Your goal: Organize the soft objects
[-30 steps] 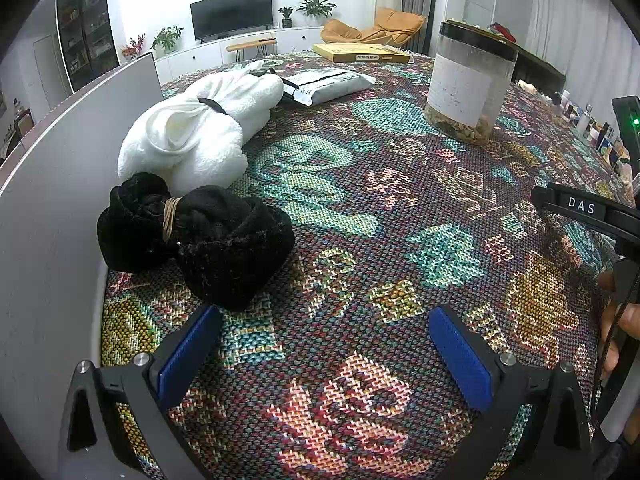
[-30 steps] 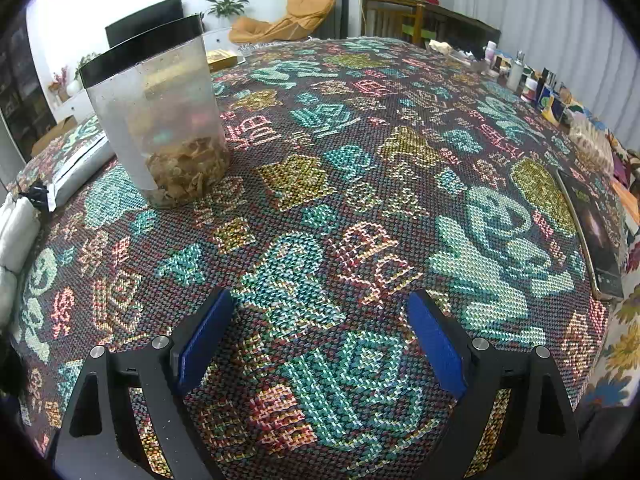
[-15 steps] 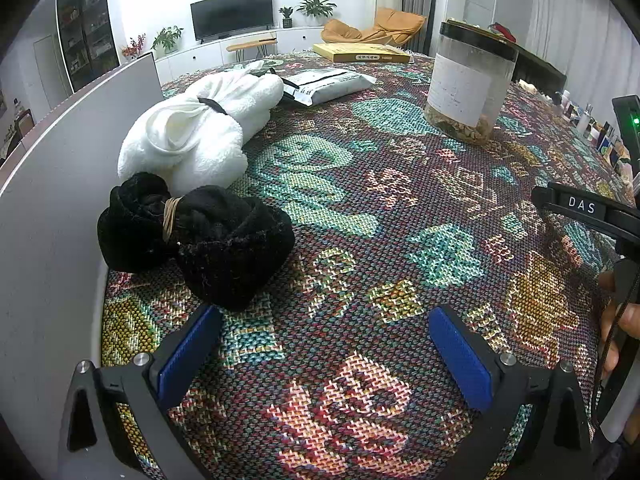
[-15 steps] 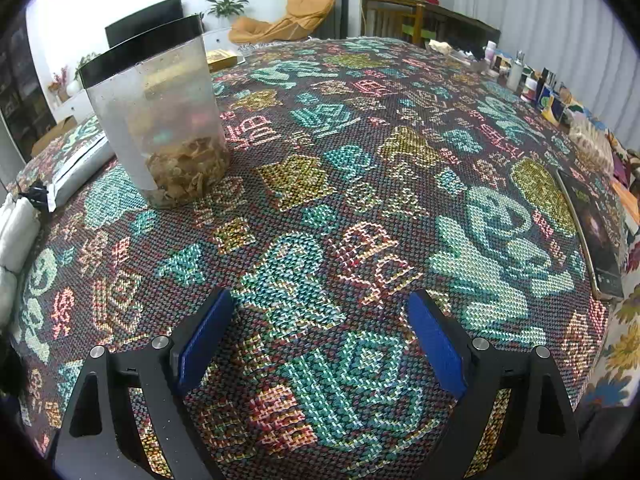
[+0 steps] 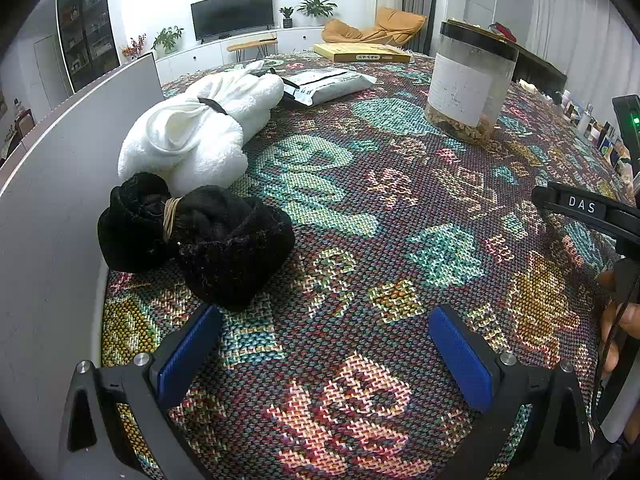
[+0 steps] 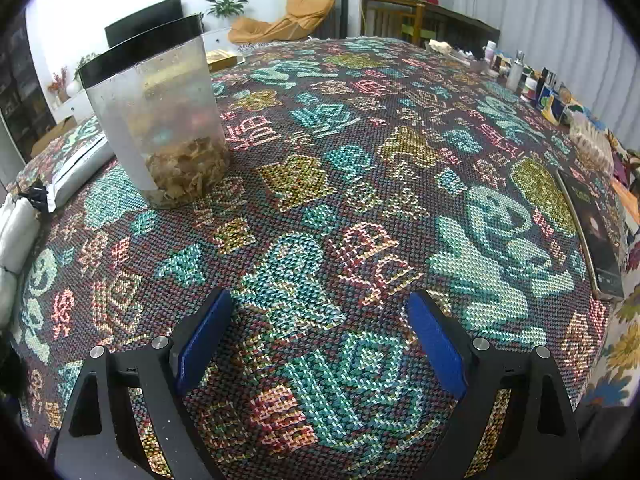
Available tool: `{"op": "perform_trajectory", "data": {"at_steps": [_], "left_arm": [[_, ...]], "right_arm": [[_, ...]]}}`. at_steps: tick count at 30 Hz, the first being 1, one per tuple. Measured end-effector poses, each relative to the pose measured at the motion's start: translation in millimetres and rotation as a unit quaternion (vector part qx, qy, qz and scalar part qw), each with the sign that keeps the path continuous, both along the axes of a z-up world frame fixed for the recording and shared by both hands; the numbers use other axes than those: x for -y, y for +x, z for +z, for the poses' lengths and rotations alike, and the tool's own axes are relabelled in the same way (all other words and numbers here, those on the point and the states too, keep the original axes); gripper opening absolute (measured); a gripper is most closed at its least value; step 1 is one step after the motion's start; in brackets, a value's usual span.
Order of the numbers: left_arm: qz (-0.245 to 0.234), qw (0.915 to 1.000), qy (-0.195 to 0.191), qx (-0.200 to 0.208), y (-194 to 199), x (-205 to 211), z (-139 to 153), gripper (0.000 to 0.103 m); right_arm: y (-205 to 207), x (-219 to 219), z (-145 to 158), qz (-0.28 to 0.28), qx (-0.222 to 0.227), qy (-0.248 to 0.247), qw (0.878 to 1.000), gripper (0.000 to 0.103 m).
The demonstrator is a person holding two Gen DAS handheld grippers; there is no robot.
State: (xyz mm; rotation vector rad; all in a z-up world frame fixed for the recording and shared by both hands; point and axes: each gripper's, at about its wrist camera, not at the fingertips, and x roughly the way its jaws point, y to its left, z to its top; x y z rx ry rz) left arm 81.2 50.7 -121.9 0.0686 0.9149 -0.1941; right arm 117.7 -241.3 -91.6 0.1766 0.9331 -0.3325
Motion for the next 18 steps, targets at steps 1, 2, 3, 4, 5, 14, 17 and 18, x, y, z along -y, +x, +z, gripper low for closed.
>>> {"op": "perform_trajectory", "data": {"at_steps": [1, 2, 3, 4, 5, 14, 17, 18], "left_arm": [[0.000, 1.0000, 0.000, 0.000, 0.0, 0.0, 0.0, 0.103], [0.000, 1.0000, 0.000, 0.000, 0.0, 0.2, 0.0, 0.103], [0.000, 1.0000, 0.000, 0.000, -0.1, 0.2, 0.1, 0.103], [0.000, 1.0000, 0.000, 0.000, -0.2, 0.4, 0.1, 0.103], [0.000, 1.0000, 0.000, 0.000, -0.2, 0.4, 0.1, 0.103], [0.001, 1.0000, 0.000, 0.000, 0.5, 0.1, -0.3, 0.103], [0.001, 1.0000, 0.003, -0.003, -0.4, -0.2, 0.0, 0.103], [0.001, 1.0000, 0.004, -0.006, -1.2, -0.4, 0.4, 0.103]], "right_arm": [[-0.1, 0.1, 0.1, 0.000, 0.000, 0.000, 1.000, 0.092], [-0.2, 0.1, 0.1, 0.000, 0.000, 0.000, 1.000, 0.092], [0.0, 0.0, 0.0, 0.000, 0.000, 0.000, 1.000, 0.092], [0.0, 0.0, 0.0, 0.000, 0.000, 0.000, 1.000, 0.092], [-0.1, 0.0, 0.1, 0.000, 0.000, 0.000, 1.000, 0.092], [0.1, 0.2, 0.1, 0.000, 0.000, 0.000, 1.000, 0.092], [0.2, 0.2, 0.1, 0.000, 0.000, 0.000, 1.000, 0.092], [0.2, 0.2, 0.1, 0.000, 0.000, 0.000, 1.000, 0.092]]}}
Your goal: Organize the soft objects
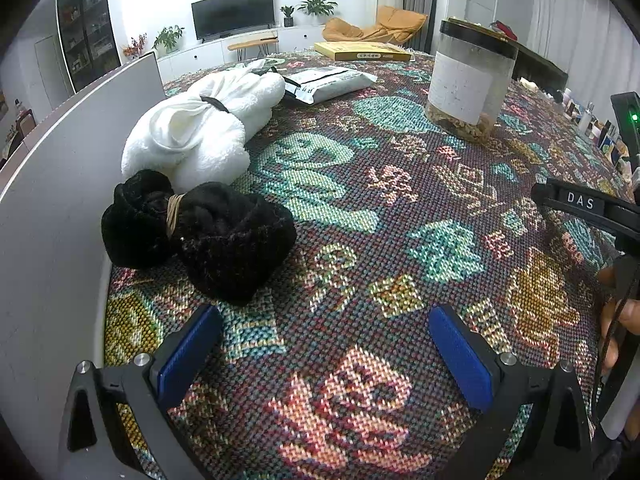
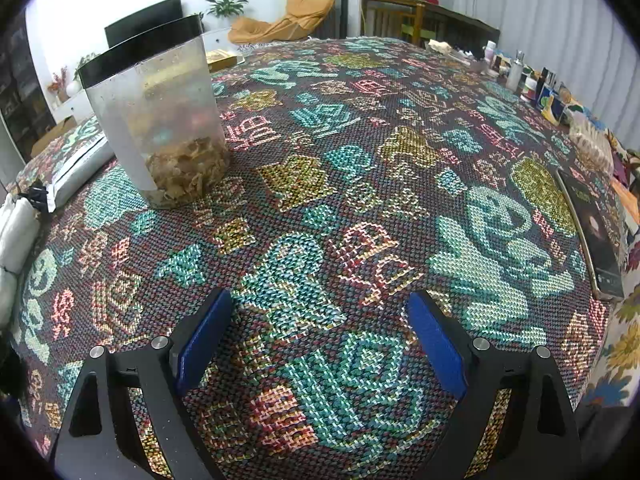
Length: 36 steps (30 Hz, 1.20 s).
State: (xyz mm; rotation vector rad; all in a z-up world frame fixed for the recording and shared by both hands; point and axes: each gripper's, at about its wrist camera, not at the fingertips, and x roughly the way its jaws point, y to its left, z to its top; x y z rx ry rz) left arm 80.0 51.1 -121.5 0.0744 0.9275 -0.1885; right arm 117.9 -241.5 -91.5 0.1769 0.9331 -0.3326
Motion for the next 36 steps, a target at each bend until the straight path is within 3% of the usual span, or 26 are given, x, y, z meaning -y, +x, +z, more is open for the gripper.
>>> {"op": "perform_trajectory", "data": {"at_steps": [4, 9, 14, 20, 26, 28, 29, 30, 31, 36], "left_arm": [[0.001, 0.9998, 0.006, -0.018, -13.0, -2.2, 10.0, 0.103], [-0.002, 0.9998, 0.016, 0.007, -10.3, -2.1, 55.7, 0.103], [0.020, 0.9990, 0.040, 0.003, 42.7, -11.4, 101.1, 0.103], [0.024, 0.9928, 0.112, -0.037, 115.5, -26.7, 85.9, 0.103], [0.040, 0.9885, 0.121, -0.082, 151.6, -42.9, 54.5, 0.103], [0.039, 0.9865, 0.123, -0.101, 158.4, -42.1, 46.1, 0.096], [0.036, 0.9853, 0.136, -0.098, 159.6, -39.5, 44.0, 0.085], [0.026, 0.9855, 0.130, -0.106, 160.5, -37.7, 42.4, 0.046], [0.026, 0.9848, 0.128, -0.115, 162.1, -36.5, 41.7, 0.046], [0.024, 0.9940, 0.073, -0.078, 147.0, -36.9, 71.9, 0.043]], "right_arm": [[0.2, -0.1, -0.1, 0.000, 0.000, 0.000, 1.000, 0.092], [0.2, 0.0, -0.1, 0.000, 0.000, 0.000, 1.000, 0.092], [0.4, -0.2, -0.2, 0.000, 0.000, 0.000, 1.000, 0.092], [0.4, -0.2, -0.2, 0.000, 0.000, 0.000, 1.000, 0.092], [0.2, -0.1, -0.2, 0.000, 0.000, 0.000, 1.000, 0.092], [0.2, -0.1, -0.1, 0.000, 0.000, 0.000, 1.000, 0.092], [0.3, -0.1, -0.2, 0.000, 0.000, 0.000, 1.000, 0.092], [0.2, -0.1, -0.2, 0.000, 0.000, 0.000, 1.000, 0.092], [0.2, -0.1, -0.2, 0.000, 0.000, 0.000, 1.000, 0.092], [0.3, -0.2, -0.2, 0.000, 0.000, 0.000, 1.000, 0.092]]}}
